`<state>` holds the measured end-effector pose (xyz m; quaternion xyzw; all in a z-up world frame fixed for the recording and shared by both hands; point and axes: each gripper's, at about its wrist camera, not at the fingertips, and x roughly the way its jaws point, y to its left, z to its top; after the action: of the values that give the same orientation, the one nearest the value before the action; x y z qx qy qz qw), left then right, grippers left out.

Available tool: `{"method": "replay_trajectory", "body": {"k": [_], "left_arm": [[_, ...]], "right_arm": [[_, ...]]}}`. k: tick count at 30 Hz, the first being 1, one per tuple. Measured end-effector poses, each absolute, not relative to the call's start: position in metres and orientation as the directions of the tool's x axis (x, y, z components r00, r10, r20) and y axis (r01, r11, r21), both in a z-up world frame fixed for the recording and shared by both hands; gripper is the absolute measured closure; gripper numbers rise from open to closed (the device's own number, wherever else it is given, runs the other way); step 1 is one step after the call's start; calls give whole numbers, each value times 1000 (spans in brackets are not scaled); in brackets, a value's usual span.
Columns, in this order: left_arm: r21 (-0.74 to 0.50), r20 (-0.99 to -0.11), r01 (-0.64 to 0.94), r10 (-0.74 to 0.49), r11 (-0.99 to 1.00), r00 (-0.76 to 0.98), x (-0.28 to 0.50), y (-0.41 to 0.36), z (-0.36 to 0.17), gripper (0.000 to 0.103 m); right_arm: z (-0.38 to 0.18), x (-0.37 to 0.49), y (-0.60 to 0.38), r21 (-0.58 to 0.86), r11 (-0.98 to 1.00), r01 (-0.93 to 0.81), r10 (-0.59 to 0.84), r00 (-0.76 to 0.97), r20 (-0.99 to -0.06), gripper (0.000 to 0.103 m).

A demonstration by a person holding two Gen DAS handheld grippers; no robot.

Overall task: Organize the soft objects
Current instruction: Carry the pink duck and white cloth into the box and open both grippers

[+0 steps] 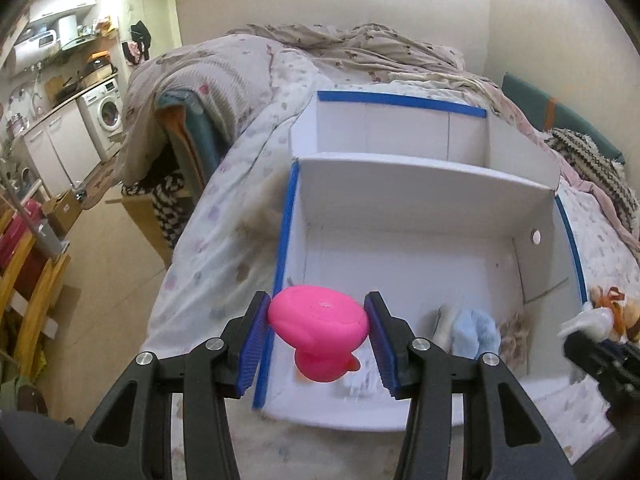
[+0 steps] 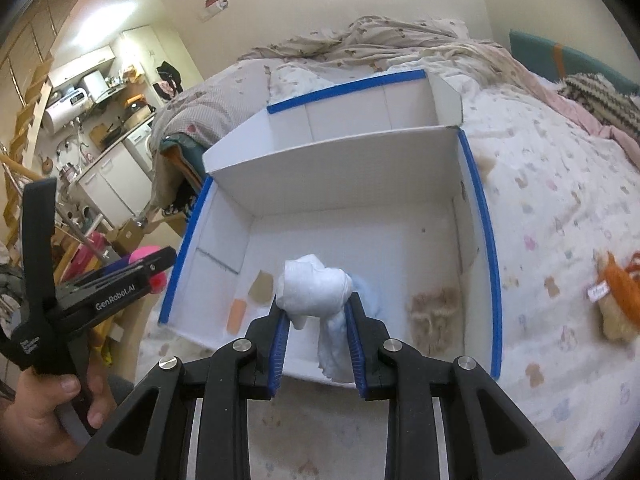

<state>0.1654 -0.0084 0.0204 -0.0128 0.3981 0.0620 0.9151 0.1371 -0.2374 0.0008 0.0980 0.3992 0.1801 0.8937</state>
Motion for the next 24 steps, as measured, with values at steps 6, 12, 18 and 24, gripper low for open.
{"method": "replay_trajectory", "body": {"k": [6, 12, 18, 24], "left_arm": [[52, -737, -78, 91, 996, 670, 196, -25, 14, 58], [82, -788, -35, 87, 996, 610, 224, -42, -18, 58], [123, -806, -2, 101, 992, 583, 232, -52, -41, 58], [109, -843, -22, 104, 994, 527, 238, -47, -59, 58]], "right_arm": [[-18, 173, -235, 327, 924, -197, 379, 572, -727, 74], [-53, 202, -227, 270, 951, -153, 311, 500, -808, 74], [-73, 212, -228, 263, 956, -126, 292, 457, -840, 74], [-78, 215, -230, 285, 950, -126, 311, 443, -841, 69]]}}
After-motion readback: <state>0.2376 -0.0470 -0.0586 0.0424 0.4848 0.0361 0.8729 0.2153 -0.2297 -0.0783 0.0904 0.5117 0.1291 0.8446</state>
